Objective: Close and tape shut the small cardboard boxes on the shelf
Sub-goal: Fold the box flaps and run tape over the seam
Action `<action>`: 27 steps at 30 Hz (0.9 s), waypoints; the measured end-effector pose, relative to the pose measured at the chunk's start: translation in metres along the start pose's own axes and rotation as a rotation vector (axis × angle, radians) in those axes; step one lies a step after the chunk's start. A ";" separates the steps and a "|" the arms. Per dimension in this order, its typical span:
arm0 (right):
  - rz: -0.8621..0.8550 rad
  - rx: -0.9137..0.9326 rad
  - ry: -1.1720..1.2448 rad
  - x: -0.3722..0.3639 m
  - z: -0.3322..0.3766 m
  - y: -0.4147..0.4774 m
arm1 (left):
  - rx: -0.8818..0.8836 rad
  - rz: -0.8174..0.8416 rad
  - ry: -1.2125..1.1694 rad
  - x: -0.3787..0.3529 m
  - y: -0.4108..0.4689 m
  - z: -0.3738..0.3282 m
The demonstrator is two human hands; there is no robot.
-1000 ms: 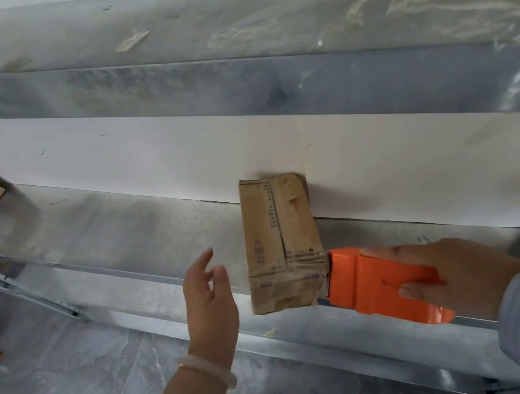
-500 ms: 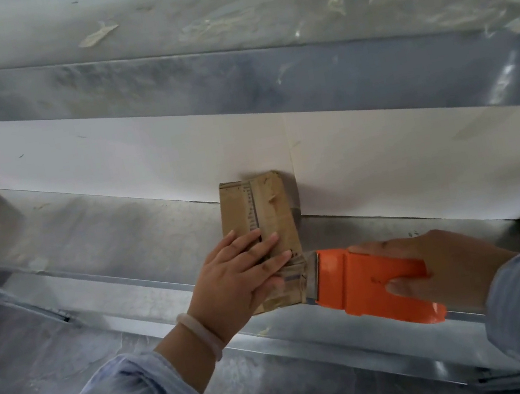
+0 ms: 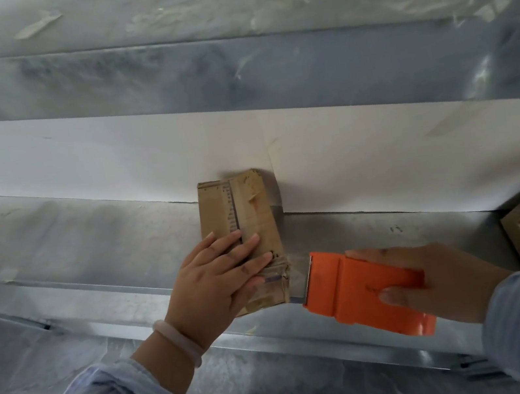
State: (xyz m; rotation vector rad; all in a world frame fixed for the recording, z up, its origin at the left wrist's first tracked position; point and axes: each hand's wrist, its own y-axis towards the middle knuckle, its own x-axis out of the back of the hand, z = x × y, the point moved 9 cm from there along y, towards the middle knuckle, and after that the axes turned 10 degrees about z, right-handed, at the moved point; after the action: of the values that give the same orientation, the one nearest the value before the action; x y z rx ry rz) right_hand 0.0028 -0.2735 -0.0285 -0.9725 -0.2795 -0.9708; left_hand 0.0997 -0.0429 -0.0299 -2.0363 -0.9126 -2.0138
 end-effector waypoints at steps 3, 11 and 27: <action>-0.075 0.084 0.095 -0.014 -0.012 -0.002 | -0.004 -0.011 0.003 0.000 0.000 0.000; -0.062 0.002 0.148 -0.016 -0.008 0.006 | -0.011 -0.011 0.001 -0.001 0.001 0.001; -0.003 -0.034 0.134 -0.017 0.012 0.016 | -0.013 0.005 0.006 0.001 0.004 0.000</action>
State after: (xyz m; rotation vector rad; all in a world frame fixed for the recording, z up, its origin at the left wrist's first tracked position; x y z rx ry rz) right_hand 0.0086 -0.2511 -0.0408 -0.9334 -0.1524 -1.0411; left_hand 0.1011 -0.0456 -0.0280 -2.0367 -0.8947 -2.0277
